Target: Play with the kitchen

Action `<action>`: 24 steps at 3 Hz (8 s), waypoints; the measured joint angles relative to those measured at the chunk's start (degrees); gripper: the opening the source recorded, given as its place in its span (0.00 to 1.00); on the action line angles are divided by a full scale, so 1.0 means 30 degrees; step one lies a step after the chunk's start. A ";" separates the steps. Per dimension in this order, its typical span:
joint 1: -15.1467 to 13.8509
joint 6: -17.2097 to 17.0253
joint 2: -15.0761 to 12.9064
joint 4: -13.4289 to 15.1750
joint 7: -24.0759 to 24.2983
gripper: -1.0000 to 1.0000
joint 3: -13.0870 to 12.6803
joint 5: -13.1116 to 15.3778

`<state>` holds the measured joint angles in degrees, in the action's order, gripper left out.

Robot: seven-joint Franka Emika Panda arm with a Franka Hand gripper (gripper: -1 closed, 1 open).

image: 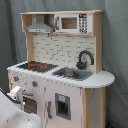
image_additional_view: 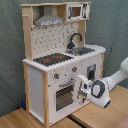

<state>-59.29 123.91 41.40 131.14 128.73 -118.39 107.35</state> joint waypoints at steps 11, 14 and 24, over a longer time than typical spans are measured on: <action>0.0233 -0.0594 0.0026 -0.2487 -0.9990 0.00 -0.0809 -1.0331; 0.0245 -0.2503 0.0050 -0.4095 -1.2952 0.00 -0.1843 -1.4657; 0.0403 -1.0704 -0.0280 -1.0665 -1.9962 1.00 -0.1257 -1.3879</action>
<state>-58.08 91.80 40.56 99.14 68.85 -122.16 65.72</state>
